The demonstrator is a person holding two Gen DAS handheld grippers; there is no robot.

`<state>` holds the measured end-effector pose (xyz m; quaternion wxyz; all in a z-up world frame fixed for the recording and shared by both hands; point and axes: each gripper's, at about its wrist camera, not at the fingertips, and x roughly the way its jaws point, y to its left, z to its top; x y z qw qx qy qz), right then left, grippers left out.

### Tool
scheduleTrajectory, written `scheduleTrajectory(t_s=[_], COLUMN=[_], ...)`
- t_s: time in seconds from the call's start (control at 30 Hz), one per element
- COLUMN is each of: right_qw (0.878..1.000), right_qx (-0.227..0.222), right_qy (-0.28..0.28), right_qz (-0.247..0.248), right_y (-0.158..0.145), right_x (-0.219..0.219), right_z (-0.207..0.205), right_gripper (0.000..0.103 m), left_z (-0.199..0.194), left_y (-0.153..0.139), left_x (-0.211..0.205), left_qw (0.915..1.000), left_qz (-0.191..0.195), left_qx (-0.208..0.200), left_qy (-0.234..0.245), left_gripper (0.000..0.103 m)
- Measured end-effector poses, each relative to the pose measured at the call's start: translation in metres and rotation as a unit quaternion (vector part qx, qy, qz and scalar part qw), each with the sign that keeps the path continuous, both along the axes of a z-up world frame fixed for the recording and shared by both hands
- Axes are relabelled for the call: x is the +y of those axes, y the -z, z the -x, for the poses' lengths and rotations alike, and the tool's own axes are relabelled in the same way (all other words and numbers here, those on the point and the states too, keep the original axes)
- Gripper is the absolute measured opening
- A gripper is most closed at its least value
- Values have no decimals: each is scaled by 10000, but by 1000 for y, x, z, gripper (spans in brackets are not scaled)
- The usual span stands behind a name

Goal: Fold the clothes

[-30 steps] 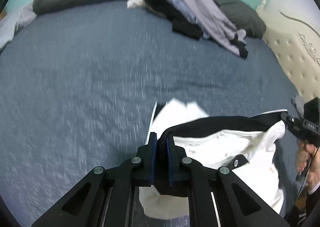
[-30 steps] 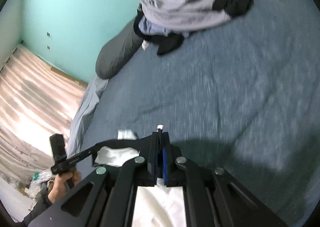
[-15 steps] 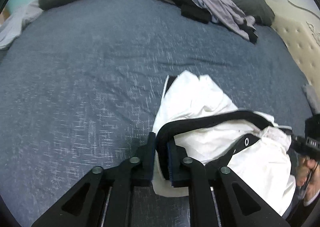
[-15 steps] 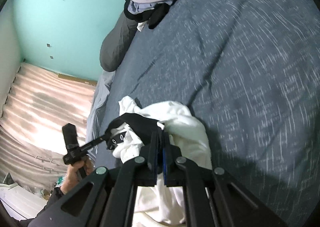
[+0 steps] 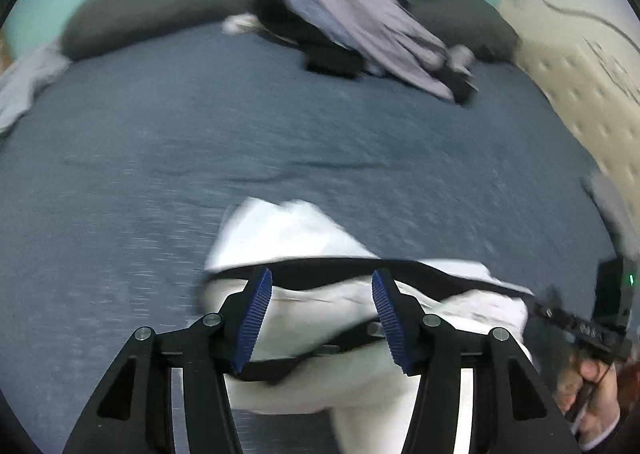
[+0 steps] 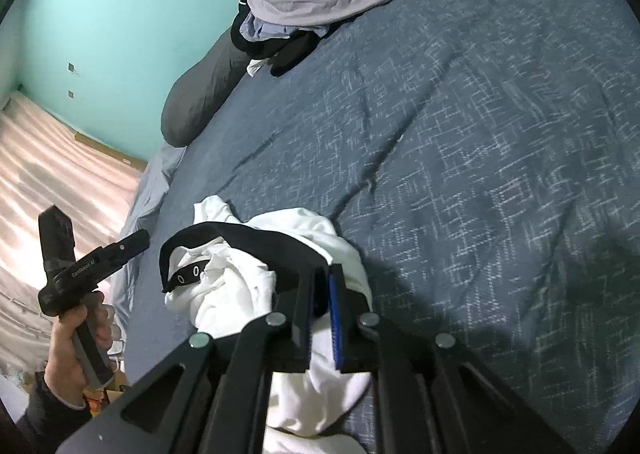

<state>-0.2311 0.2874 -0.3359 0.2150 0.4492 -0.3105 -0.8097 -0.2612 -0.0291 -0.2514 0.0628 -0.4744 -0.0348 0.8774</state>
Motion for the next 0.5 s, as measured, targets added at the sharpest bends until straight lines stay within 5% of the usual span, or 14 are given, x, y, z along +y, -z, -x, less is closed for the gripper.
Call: scheduleTrajectory(t_s=[0.5], right_qw=[9986], right_qx=[-101], right_qy=[201], right_qz=[488], right_y=[3], right_x=[21], right_z=[-2], right_gripper=[8], left_z=[38], left_y=[40], left_x=[73], left_qw=[9962], left_qz=[-136], left_qx=[-767], left_qy=[385], left_gripper=[58])
